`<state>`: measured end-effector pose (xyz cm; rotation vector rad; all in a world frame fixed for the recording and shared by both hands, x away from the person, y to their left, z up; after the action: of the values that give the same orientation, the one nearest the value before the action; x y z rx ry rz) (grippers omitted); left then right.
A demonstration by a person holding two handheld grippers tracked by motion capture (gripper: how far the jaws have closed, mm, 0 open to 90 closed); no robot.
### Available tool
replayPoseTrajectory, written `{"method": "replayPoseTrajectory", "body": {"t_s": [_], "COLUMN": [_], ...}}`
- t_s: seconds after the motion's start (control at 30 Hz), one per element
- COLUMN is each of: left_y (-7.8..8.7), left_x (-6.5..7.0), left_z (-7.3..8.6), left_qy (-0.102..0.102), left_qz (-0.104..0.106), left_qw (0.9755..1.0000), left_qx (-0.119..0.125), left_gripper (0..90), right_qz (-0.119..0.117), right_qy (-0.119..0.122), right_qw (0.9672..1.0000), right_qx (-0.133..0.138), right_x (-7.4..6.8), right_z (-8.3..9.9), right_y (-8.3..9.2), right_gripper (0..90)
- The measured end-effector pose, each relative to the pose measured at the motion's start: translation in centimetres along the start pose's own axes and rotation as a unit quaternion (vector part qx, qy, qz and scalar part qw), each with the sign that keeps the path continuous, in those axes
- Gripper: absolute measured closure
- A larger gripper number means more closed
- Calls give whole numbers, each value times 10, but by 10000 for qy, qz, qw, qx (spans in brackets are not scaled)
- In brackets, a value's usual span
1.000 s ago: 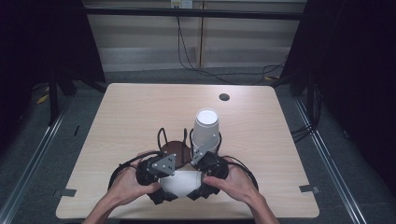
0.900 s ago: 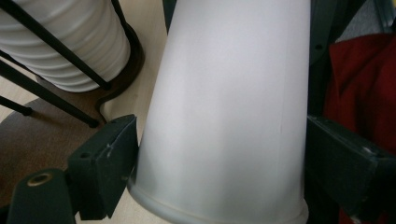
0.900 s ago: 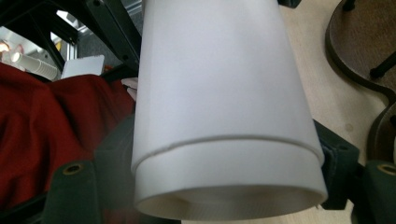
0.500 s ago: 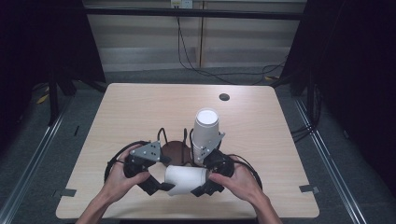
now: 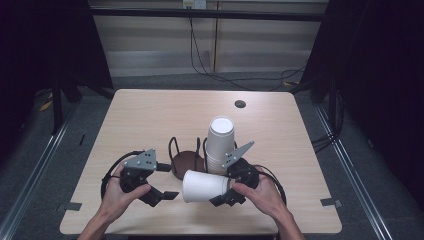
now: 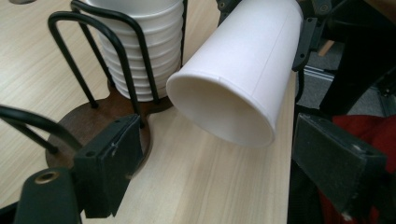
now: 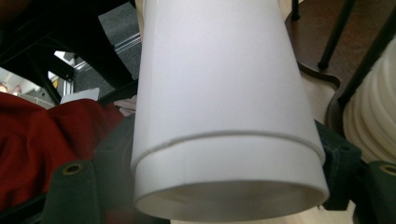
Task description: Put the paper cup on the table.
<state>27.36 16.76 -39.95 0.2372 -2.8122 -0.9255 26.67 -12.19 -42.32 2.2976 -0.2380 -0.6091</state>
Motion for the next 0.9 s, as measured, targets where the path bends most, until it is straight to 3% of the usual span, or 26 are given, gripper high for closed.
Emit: {"method": "replayPoseTrajectory", "body": {"t_s": [0.2,0.5,0.53,0.67,0.9], "left_y": [-3,-4,-5,-9,-11], "left_x": [-3,-1,-1,1,1], "left_z": [7,7,7,9,12], "left_qy": [156,130,121,11,172], "left_qz": [11,81,57,125,151], "left_qw": [9998,9996,9995,9995,9984], "left_qx": [121,251,271,290,512], "left_gripper": [158,159,158,159,159], "right_qz": [52,-65,-115,-152,-231], "right_qy": [14,-69,-61,-40,2], "right_qw": [9999,9988,9980,9970,9946], "right_qx": [137,480,617,753,1015], "right_x": [1,5,6,5,4], "right_z": [0,3,4,4,4], "right_y": [-1,3,5,8,11], "right_gripper": [248,248,248,248,248]}}
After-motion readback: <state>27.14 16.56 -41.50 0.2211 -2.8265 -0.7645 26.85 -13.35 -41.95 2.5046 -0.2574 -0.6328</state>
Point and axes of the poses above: each handheld gripper's, and its own axes: y roughly backward along the jaws, z roughly out of its underside, x roughly to its right, the point moved 1 cm from there along -y, roughly forward along the jaws, and after that the axes turned 1 degree about -y, right-handed, at the moved point
